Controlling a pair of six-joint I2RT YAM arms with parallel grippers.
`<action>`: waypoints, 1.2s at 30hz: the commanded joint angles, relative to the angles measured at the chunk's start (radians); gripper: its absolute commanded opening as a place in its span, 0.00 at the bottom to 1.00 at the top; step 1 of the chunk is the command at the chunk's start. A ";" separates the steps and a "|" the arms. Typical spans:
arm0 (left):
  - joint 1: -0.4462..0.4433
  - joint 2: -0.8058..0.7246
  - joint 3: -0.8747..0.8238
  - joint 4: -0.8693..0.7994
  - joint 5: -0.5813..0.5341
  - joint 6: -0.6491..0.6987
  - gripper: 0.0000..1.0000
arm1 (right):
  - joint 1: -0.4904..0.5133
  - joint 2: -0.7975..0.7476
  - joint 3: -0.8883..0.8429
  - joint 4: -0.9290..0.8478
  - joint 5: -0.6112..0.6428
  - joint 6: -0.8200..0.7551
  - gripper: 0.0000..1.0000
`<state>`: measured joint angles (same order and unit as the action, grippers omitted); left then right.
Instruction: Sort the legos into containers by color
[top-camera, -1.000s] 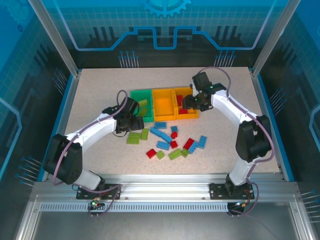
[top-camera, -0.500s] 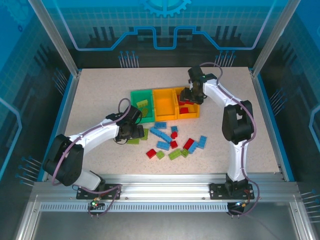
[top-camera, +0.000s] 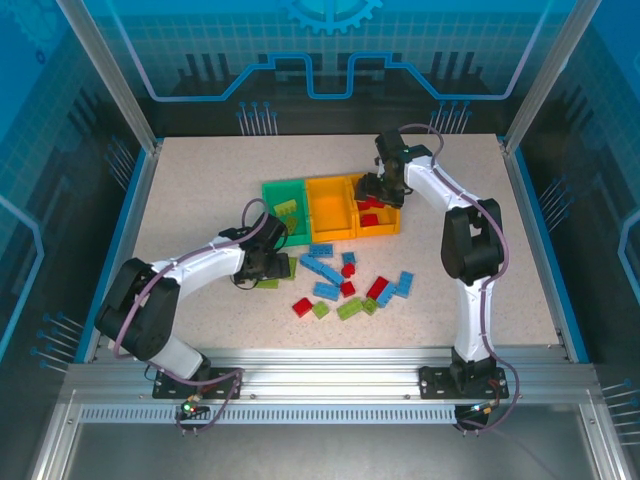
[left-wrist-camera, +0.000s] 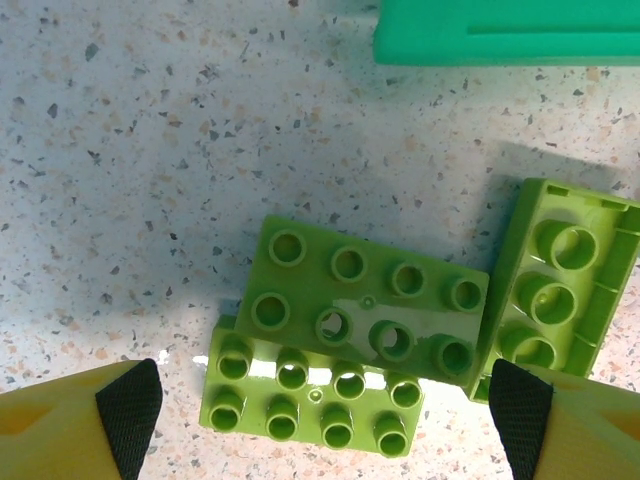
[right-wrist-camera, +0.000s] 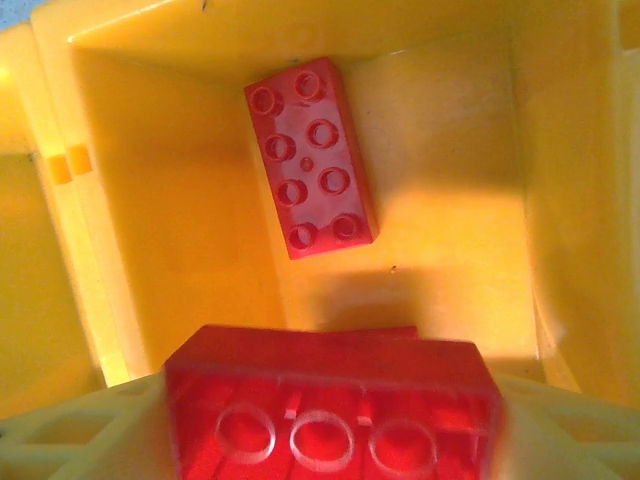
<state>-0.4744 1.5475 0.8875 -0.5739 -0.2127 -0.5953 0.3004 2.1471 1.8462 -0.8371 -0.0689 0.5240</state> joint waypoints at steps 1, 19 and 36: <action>-0.007 0.007 0.010 0.006 0.011 0.026 0.89 | 0.003 -0.023 -0.016 -0.013 -0.039 0.003 0.74; -0.040 0.008 -0.073 0.063 -0.014 -0.056 0.89 | 0.009 -0.167 -0.065 0.001 -0.046 0.002 0.77; -0.040 0.051 -0.103 0.114 -0.024 -0.039 0.78 | -0.046 -0.324 -0.219 -0.001 0.001 -0.033 0.77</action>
<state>-0.5091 1.5639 0.7895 -0.4904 -0.2394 -0.6304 0.2737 1.8679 1.6573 -0.8295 -0.0788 0.5087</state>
